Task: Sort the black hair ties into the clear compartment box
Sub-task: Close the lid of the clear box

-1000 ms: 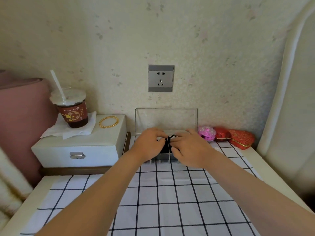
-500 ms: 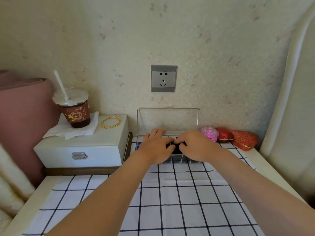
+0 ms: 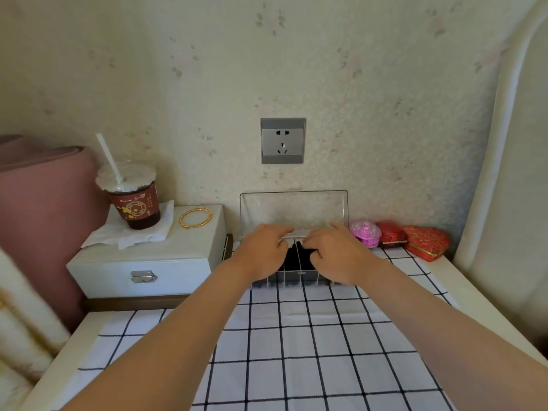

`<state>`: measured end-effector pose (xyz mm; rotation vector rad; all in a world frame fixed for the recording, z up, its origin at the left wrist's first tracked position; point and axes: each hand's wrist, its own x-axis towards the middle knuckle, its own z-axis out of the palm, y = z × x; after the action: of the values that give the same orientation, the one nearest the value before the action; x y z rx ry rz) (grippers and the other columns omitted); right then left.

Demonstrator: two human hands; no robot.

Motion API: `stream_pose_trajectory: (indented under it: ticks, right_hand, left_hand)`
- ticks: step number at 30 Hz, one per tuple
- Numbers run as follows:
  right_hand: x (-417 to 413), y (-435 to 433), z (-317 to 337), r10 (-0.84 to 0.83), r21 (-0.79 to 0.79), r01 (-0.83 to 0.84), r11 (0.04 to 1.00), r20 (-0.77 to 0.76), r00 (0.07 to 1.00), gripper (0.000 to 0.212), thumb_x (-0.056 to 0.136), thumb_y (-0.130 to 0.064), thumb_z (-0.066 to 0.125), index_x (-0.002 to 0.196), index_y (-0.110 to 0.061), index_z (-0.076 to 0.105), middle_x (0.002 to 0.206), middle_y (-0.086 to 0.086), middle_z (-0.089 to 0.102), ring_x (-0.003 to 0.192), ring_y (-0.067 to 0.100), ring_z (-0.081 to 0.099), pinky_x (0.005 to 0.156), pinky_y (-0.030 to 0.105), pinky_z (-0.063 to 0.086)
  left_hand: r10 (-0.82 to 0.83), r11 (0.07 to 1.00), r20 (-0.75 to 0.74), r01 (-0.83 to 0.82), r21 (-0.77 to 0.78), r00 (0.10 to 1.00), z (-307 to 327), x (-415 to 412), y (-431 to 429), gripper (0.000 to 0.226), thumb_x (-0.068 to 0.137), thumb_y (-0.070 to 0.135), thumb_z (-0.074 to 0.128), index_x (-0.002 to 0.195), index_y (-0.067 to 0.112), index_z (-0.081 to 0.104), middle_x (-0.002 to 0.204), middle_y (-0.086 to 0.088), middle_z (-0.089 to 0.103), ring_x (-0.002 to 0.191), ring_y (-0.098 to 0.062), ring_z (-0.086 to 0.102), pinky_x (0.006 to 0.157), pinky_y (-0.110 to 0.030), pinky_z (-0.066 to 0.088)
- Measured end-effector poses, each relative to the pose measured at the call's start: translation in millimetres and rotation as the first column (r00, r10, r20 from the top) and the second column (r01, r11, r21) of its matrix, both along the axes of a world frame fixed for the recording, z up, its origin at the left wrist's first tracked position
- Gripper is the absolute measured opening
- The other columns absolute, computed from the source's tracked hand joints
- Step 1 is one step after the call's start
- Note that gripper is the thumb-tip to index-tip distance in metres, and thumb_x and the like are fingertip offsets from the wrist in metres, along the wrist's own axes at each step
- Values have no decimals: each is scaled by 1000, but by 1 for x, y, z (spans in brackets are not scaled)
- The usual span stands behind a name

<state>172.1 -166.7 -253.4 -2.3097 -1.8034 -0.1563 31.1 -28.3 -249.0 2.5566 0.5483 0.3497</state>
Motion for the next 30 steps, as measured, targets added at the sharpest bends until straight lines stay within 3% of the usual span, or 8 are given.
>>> stream_pose_trajectory:
  ticks: [4, 7, 12, 15, 19, 22, 27, 30]
  right_hand:
    - [3, -6, 36, -40, 170, 105, 980, -348, 936, 37, 94, -7, 47, 123, -15, 69, 130, 3, 65, 120, 19, 59, 106, 26, 41]
    - [16, -9, 55, -97, 220, 190, 957, -375, 922, 37, 94, -6, 48, 125, -15, 66, 137, 3, 58, 124, 18, 55, 104, 24, 36]
    - [39, -5, 62, -190, 312, 324, 893, -392, 900, 45, 90, -4, 51, 133, -15, 56, 140, 7, 41, 128, 22, 44, 103, 21, 29]
    - [46, 1, 60, -264, 249, 425, 870, -494, 829, 50, 90, -6, 52, 139, -17, 46, 144, 10, 32, 115, 25, 51, 94, 20, 36]
    - [51, 10, 52, -253, 206, 476, 855, -636, 729, 49, 90, -4, 51, 135, -17, 41, 141, 13, 41, 97, 20, 50, 75, 25, 38]
    - [52, 8, 46, -201, 289, 478, 829, -644, 738, 48, 91, -3, 53, 134, -20, 39, 139, 12, 43, 103, 20, 51, 80, 26, 41]
    - [50, -9, 42, -183, 334, 406, 850, -536, 824, 59, 97, -14, 57, 150, -28, 35, 134, 10, 39, 111, 20, 52, 106, 34, 41]
    - [41, -25, 39, -169, 371, 350, 860, -440, 882, 42, 99, -20, 56, 141, -21, 52, 119, 5, 41, 95, 15, 52, 101, 28, 42]
  left_hand:
    - [42, 995, 84, -49, 87, 996, 17, 0, 3, 50, 98, 15, 45, 148, 21, 40, 150, -3, 44, 140, -24, 33, 115, -40, 30]
    - [96, 971, 145, -125, 205, 985, 32, 2, 8, 55, 95, 17, 49, 149, 22, 37, 151, -5, 38, 139, -26, 28, 115, -44, 27]
    - [197, 908, 62, -206, 365, 978, 41, 5, 18, 64, 94, 25, 49, 153, 25, 25, 160, -6, 16, 146, -26, 12, 117, -42, 16]
    - [212, 907, 39, -212, 363, 976, 39, 8, 27, 67, 93, 26, 50, 154, 24, 22, 160, -7, 15, 146, -26, 11, 119, -43, 15]
    - [217, 895, 19, -207, 395, 976, 34, 9, 29, 68, 94, 29, 49, 155, 24, 19, 160, -6, 17, 146, -26, 13, 120, -42, 13]
    - [195, 879, 88, -214, 426, 977, 32, 6, 28, 68, 96, 30, 50, 155, 23, 18, 159, -6, 19, 146, -25, 14, 121, -43, 11]
    - [142, 862, 182, -212, 460, 973, 31, -3, 23, 63, 100, 32, 48, 155, 25, 20, 156, -3, 30, 141, -24, 26, 121, -44, 15]
    - [96, 841, 214, -194, 505, 972, 28, -15, 15, 50, 102, 30, 44, 151, 26, 33, 146, 1, 45, 130, -22, 42, 115, -40, 25]
